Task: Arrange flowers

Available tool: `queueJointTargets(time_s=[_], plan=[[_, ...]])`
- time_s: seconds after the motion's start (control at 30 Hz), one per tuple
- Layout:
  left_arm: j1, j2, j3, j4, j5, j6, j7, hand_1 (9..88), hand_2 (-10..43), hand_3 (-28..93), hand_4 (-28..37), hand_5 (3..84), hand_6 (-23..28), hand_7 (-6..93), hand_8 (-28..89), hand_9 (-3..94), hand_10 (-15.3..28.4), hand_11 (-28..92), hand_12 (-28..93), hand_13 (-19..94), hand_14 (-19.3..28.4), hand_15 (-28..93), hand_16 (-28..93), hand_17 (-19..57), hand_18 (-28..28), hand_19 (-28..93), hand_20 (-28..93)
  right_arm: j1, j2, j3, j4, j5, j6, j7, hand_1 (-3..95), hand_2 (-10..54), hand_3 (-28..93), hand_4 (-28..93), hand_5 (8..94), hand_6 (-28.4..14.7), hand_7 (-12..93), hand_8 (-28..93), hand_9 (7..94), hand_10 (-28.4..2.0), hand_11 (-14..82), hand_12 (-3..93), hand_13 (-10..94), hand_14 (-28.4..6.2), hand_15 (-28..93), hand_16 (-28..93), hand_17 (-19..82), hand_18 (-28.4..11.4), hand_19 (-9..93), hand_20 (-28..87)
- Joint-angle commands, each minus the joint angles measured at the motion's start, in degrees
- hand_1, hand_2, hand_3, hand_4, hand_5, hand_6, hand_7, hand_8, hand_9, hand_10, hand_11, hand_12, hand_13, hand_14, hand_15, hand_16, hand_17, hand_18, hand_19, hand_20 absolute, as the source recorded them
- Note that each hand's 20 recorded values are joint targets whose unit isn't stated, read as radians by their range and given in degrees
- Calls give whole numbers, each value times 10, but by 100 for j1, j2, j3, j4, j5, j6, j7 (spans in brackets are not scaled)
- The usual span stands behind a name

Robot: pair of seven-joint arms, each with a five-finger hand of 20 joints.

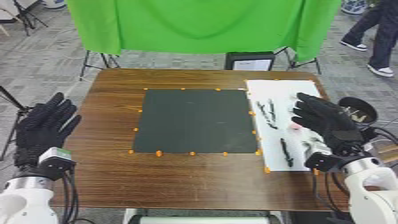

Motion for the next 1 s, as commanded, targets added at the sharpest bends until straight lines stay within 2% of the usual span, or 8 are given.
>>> queueJointTargets(time_s=[0.03, 0.17, 0.37, 0.53, 0.63, 0.73, 0.87, 1.0], plan=[[182, -16, -77, -67, -76, -48, 71, 260, 117, 743, -283, 425, 87, 58, -68, 338, 153, 132, 83, 205, 128, 217, -88, -35, 130, 344, 64, -5, -20, 90, -62, 11, 31, -24, 168, -21, 832, -245, 397, -26, 187, -130, 393, -121, 62, 97, 313, -121, 110, 67, 184, -150, 208, 196], [194, 43, -114, -102, -125, 17, 172, 260, 116, 743, -283, 426, 88, 58, -68, 340, 153, 132, 84, 206, 130, 218, -87, -36, 130, 344, 64, -25, -54, 222, -123, -119, -89, 58, 169, -22, 831, -245, 402, -24, 188, -129, 402, -117, 65, 100, 319, -126, 112, 75, 184, -154, 210, 198], [277, -6, -73, -128, -180, 63, 151, 260, 116, 744, -283, 426, 87, 59, -67, 340, 152, 131, 84, 208, 131, 222, -86, -37, 131, 346, 65, -51, -123, 315, -299, -147, -19, 412, 189, -16, 826, -241, 428, -26, 196, -131, 420, -124, 76, 111, 357, -141, 132, 116, 181, -164, 261, 220], [324, 47, -103, -199, -141, 94, 228, 260, 116, 744, -282, 426, 87, 61, -66, 342, 152, 134, 86, 211, 134, 227, -84, -38, 132, 348, 65, 8, 52, 137, -402, -1764, 260, 679, 207, -45, 830, -243, 426, -31, 198, -131, 423, -129, 81, 119, 379, -143, 139, 159, 182, -174, 324, 236], [294, 65, -94, -183, -140, 107, 198, 261, 116, 744, -283, 433, 90, 67, -65, 344, 153, 139, 89, 215, 136, 234, -83, -38, 133, 348, 65, 23, 307, -180, -589, -3524, 779, 1739, 212, -67, 827, -244, 434, -37, 203, -133, 441, -128, 99, 124, 413, -149, 187, 180, 194, -188, 413, 258], [270, 76, -60, -175, -164, 104, 184, 261, 116, 744, -283, 440, 95, 76, -64, 346, 155, 145, 93, 219, 139, 243, -81, -38, 133, 349, 66, 160, 643, -694, -568, -4757, 1297, 2437, 207, -91, 815, -239, 466, -55, 195, -127, 491, -171, 121, 138, 455, -162, 278, 168, 209, -201, 492, 256], [291, 116, -77, -185, -159, 126, 203, 262, 116, 743, -283, 444, 98, 83, -64, 350, 158, 152, 98, 225, 145, 253, -80, -38, 135, 351, 66, 227, 872, -975, -569, -6241, 1105, 2991, 209, -95, 777, -260, 513, -67, 198, -121, 553, -188, 179, 168, 495, -166, 387, 167, 235, -214, 604, 273], [285, 146, -61, -195, -191, 179, 203, 262, 116, 744, -283, 449, 103, 87, -63, 357, 160, 161, 105, 231, 150, 264, -79, -38, 135, 353, 66, 153, 1061, -1006, -737, -6912, 328, 3324, 195, -95, 719, -281, 547, -70, 225, -107, 580, -190, 286, 236, 501, -177, 558, 234, 261, -231, 710, 323]])
